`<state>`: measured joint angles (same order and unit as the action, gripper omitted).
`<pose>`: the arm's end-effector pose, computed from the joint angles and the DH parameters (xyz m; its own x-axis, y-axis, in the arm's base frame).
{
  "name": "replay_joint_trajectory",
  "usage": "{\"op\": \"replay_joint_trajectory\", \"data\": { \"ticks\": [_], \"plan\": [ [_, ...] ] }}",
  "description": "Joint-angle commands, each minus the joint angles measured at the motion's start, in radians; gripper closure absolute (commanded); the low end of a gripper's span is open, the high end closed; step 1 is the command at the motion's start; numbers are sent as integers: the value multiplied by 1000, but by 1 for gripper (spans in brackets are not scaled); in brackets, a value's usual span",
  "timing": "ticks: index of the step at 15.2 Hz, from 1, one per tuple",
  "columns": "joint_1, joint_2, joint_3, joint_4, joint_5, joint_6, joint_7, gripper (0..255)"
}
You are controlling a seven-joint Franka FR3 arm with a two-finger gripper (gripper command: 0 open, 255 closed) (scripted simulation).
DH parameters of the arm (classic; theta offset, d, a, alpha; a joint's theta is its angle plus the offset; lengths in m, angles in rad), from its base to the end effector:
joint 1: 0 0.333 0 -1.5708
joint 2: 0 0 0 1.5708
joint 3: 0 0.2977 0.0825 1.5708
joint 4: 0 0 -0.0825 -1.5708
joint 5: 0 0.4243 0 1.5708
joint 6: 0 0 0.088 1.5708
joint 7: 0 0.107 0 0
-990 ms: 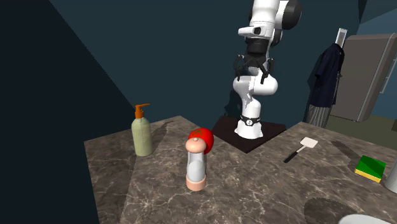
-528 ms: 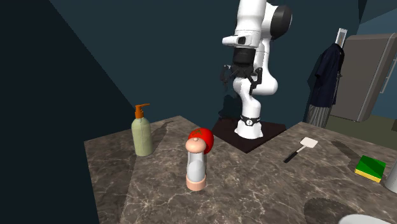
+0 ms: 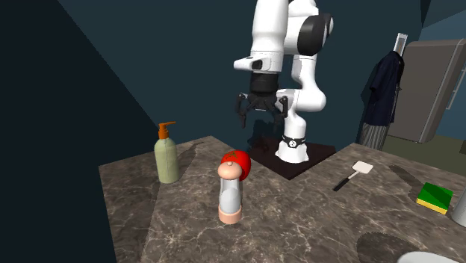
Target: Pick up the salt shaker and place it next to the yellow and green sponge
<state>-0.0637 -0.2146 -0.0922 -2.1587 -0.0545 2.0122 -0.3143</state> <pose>0.5304 -0.0880 0.4623 0.9819 0.1816 0.0541 0.1789 -0.9826 0.0503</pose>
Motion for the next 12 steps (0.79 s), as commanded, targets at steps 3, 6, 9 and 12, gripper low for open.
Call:
{"op": "replay_joint_trajectory", "data": {
  "ticks": [3,6,9,12],
  "plan": [
    [-7,155,-22,111,28,39,-43,0],
    [-17,275,-33,215,56,50,-78,0],
    [-31,397,-40,332,85,50,-111,0],
    [-37,443,-40,355,95,71,-121,0]
  ]
}}
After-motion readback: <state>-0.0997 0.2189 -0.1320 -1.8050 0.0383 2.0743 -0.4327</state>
